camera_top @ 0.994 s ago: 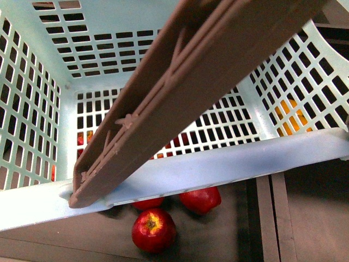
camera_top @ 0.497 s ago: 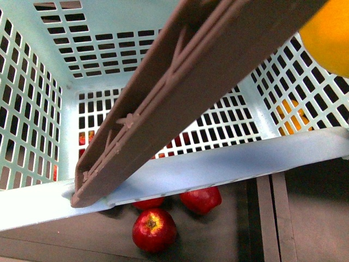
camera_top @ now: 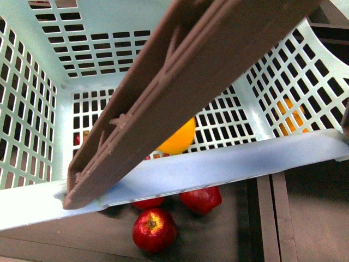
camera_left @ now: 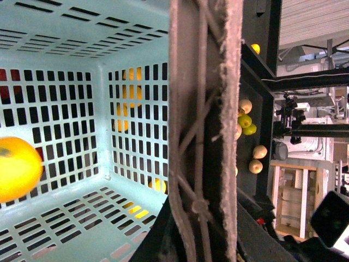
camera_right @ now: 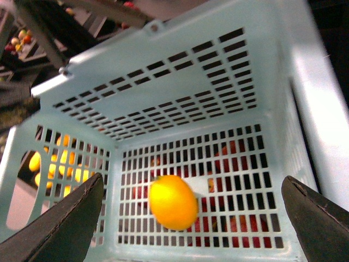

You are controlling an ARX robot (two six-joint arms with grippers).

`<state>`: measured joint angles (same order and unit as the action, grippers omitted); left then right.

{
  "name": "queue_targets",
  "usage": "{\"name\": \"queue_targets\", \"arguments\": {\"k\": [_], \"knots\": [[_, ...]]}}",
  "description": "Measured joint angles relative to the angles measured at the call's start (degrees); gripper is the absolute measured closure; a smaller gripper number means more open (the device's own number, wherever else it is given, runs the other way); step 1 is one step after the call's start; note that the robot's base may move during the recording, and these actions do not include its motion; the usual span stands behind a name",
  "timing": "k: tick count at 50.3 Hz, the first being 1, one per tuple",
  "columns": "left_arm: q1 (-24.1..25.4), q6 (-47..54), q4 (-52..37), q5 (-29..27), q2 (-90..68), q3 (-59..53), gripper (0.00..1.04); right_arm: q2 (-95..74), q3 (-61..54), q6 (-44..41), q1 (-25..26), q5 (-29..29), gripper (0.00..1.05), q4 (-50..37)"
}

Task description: Pick lemon and mango into basket

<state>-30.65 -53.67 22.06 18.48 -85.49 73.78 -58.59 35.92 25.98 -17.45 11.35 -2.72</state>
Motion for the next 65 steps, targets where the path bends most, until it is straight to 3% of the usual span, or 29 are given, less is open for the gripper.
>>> {"name": "queue_targets", "arguments": {"k": [4, 12, 17, 20, 30, 37, 48, 65], "knots": [[0.00, -0.02, 0.00, 0.00, 0.00, 0.00, 0.98, 1.46, 0.33, 0.44, 2.62, -2.14, 0.09, 0.81], [0.00, -0.04, 0.00, 0.17, -0.02, 0.00, 0.98, 4.85, 0.74, -1.81, 10.49, -14.38, 0.11, 0.83], [-0.07, 0.04, 0.00, 0.15, -0.02, 0.00, 0.98, 8.13, -7.78, -15.63, 10.95, -17.14, 0.31, -18.08], [-0.04, -0.22, 0.00, 0.13, -0.02, 0.00, 0.98, 10.27, -11.98, -20.17, 11.65, -16.85, 0.43, -21.97], [-0.04, -0.20, 0.00, 0.13, -0.02, 0.00, 0.98, 16.26, -21.27, -24.76, 16.39, -11.76, 0.84, -24.17], [-0.04, -0.20, 0.00, 0.13, -0.02, 0.00, 0.98, 19.50, -24.35, -25.57, 17.25, -11.50, 1.03, -24.28], [-0.04, -0.20, 0.00, 0.15, -0.02, 0.00, 0.98, 24.41, -28.30, -25.64, 17.27, -11.37, 1.02, -23.52], [-0.04, -0.20, 0.00, 0.15, -0.02, 0.00, 0.98, 25.31, -28.96, -25.68, 17.27, -11.37, 0.40, -23.37]]}}
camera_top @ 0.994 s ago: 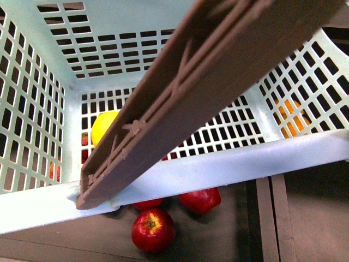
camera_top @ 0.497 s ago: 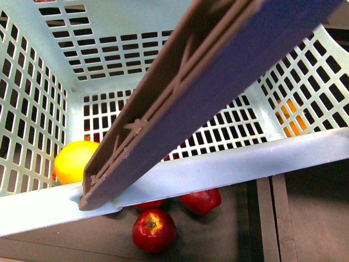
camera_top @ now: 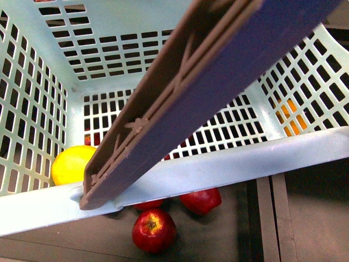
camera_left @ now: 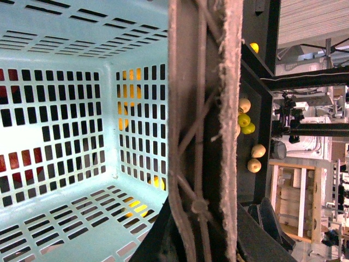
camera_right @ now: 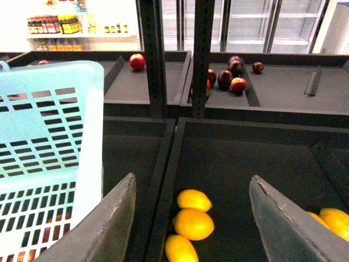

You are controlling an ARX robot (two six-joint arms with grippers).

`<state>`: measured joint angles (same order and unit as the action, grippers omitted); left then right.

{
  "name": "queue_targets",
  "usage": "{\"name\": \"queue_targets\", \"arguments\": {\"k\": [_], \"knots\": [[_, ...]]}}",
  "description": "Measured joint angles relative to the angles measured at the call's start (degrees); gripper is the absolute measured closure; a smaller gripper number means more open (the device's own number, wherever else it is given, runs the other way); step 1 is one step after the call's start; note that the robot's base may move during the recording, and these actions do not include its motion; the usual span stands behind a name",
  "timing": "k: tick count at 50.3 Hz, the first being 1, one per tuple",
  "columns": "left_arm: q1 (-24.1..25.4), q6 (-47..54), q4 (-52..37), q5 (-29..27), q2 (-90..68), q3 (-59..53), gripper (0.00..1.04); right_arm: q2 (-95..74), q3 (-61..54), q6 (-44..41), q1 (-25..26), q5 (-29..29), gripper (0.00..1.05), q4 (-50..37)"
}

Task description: Pick lemon and mango into basket

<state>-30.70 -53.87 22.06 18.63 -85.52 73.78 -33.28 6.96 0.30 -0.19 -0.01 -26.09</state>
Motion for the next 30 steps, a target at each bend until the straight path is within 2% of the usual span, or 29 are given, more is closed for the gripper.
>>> {"name": "queue_targets", "arguments": {"k": [3, 8, 10, 30], "knots": [[0.00, -0.02, 0.00, 0.00, 0.00, 0.00, 0.98, 0.00, 0.00, 0.00, 0.00, 0.00, 0.32, 0.00], [-0.11, -0.02, 0.00, -0.20, 0.00, 0.00, 0.98, 0.00, -0.02, 0.00, 0.00, -0.20, 0.11, 0.00], [-0.39, 0.26, -0.02, -0.24, 0.00, 0.00, 0.98, 0.02, -0.02, 0.02, 0.11, -0.26, 0.07, 0.00], [-0.20, 0.22, -0.13, -0.33, 0.00, 0.00, 0.98, 0.15, -0.17, 0.00, 0.20, -0.13, 0.09, 0.11]]}}
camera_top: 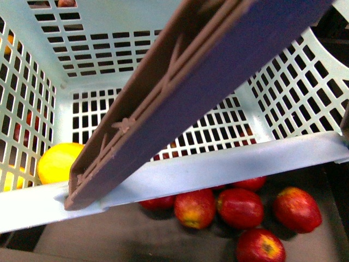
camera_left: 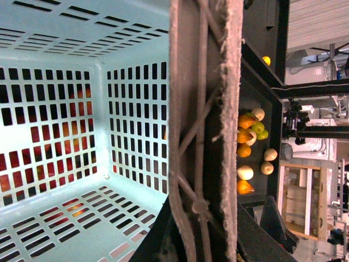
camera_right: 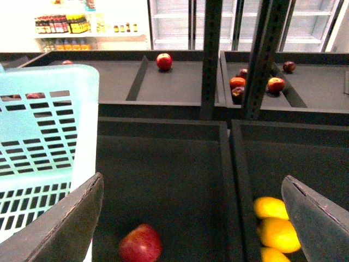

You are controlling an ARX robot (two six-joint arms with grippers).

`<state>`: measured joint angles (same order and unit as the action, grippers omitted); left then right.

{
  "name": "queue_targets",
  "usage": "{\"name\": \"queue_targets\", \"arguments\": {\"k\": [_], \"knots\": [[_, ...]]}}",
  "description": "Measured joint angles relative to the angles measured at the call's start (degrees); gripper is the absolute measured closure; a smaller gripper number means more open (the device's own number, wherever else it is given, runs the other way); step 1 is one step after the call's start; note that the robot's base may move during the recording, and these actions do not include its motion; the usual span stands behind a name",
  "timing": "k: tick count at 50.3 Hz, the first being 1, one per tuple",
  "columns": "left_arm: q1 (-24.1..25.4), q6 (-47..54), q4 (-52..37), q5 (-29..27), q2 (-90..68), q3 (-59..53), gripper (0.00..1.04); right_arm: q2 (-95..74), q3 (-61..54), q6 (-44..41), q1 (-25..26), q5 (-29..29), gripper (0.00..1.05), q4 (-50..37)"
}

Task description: Pick lemon and mango into basket

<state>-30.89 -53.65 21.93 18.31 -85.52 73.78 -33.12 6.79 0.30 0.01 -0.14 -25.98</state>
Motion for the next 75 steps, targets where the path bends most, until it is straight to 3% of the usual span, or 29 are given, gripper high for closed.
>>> {"name": "queue_targets", "arguments": {"k": [67, 74, 75], "knots": [[0.81, -0.28, -0.02, 0.09, 0.04, 0.00, 0.98, 0.09, 0.00, -0.02, 0.00, 0.66, 0.09, 0.07], [0.74, 0.31, -0.02, -0.31, 0.11, 0.00, 0.98, -0.02, 0.00, 0.02, -0.02, 0.31, 0.09, 0.11], [0.72, 0.22, -0.02, -0.20, 0.11, 0.00, 0.98, -0.90, 0.66, 1.73, -0.63, -2.10, 0.09, 2.45]]}}
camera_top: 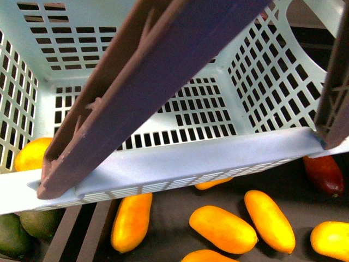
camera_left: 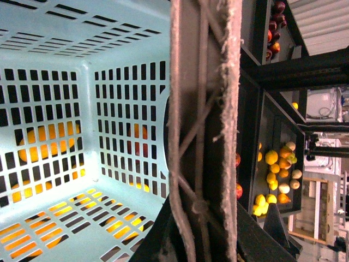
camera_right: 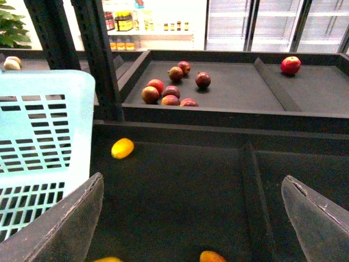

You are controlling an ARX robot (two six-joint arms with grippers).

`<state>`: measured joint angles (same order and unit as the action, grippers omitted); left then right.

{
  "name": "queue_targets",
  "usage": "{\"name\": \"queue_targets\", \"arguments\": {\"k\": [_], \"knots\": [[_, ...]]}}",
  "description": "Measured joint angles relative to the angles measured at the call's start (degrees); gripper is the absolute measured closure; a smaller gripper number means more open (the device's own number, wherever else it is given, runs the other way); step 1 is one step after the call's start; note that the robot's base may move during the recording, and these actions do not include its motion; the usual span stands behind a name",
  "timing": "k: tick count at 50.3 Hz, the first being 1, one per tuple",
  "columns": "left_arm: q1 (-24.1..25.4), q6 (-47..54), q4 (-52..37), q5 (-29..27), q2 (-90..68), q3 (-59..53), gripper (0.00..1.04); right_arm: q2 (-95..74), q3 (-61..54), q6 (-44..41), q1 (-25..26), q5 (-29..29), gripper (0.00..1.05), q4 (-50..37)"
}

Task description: Pick lemon and mango into basket

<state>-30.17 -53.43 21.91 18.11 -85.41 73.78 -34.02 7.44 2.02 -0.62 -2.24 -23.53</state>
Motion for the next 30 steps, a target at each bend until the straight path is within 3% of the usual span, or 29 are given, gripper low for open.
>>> {"name": "queue_targets", "arguments": {"k": [7, 12, 14, 20, 30], "knots": [[-0.15, -0.48, 0.00, 0.46, 0.00, 0.00, 0.98, -10.01, 13.46, 16.26, -1.42, -21.68, 0.09, 31.15], [-0.52, -0.33, -0.07, 0.55, 0.02, 0.02, 0.98, -16.44, 18.64, 28.39, 1.77, -27.78, 0.09, 45.16], [-0.52, -0.42, -0.07, 1.09, -0.07, 0.02, 0.98, -20.09, 19.69, 33.68, 4.79, -27.34, 0.09, 49.03], [-0.55, -0.61, -0.07, 0.81, -0.07, 0.02, 0.98, -29.64, 21.66, 40.98, 9.16, -23.85, 0.09, 46.42], [-0.52, -0.48, -0.07, 0.42, -0.07, 0.02, 0.98, -46.75, 24.39, 42.84, 11.72, -24.06, 0.09, 36.83]]}}
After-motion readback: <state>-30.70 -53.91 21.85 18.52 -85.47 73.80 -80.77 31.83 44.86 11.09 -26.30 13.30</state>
